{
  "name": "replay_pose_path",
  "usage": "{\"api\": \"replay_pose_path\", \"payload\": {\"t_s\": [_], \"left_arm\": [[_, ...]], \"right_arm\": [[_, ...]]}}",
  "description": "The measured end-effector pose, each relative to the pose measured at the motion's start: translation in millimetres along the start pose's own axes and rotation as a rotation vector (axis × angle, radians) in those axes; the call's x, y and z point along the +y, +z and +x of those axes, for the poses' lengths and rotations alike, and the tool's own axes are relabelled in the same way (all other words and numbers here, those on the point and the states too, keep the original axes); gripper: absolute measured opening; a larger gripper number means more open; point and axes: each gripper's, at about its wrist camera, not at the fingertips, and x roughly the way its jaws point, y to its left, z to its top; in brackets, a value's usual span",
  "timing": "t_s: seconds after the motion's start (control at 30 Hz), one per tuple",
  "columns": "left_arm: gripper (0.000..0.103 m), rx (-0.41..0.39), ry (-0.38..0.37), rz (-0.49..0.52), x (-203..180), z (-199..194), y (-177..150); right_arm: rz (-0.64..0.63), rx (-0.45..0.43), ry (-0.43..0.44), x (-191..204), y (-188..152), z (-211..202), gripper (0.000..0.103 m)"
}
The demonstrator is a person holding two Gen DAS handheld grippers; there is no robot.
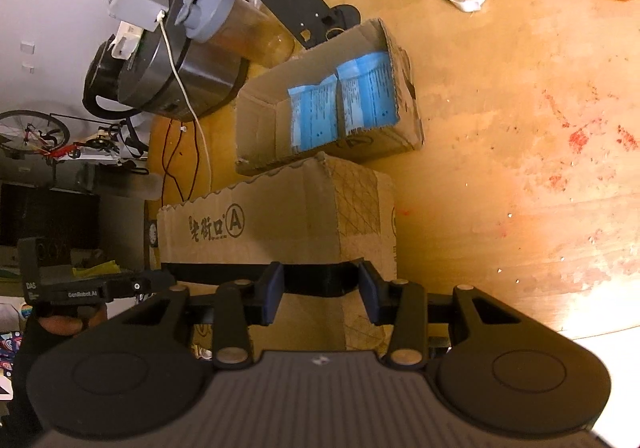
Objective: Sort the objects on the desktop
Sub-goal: 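Lift the closed box with both grippers and lower it onto the open box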
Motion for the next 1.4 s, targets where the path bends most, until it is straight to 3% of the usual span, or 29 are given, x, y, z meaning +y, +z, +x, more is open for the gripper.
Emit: {"api": "replay_pose_path", "payload": {"t_s": [0.53,1.17,1.4], "left_arm": [[0.041,0.006,0.005,-0.012,2.5,8.2,49.0],[0.041,0.008,0.035,0.011,4.3,16.5,98.8],[0.040,-0.002,0.032,0.010,2.2,10.7,109.1]], "right_arm": [[0.040,0.005,0.001,-2.9,40.3,5.1,0.036],[0.020,-0.025,-0.008,7.7,118.4,14.1,0.036],[0.040,-0.039,0.000,6.4,129.9,13.4,0.036]]}}
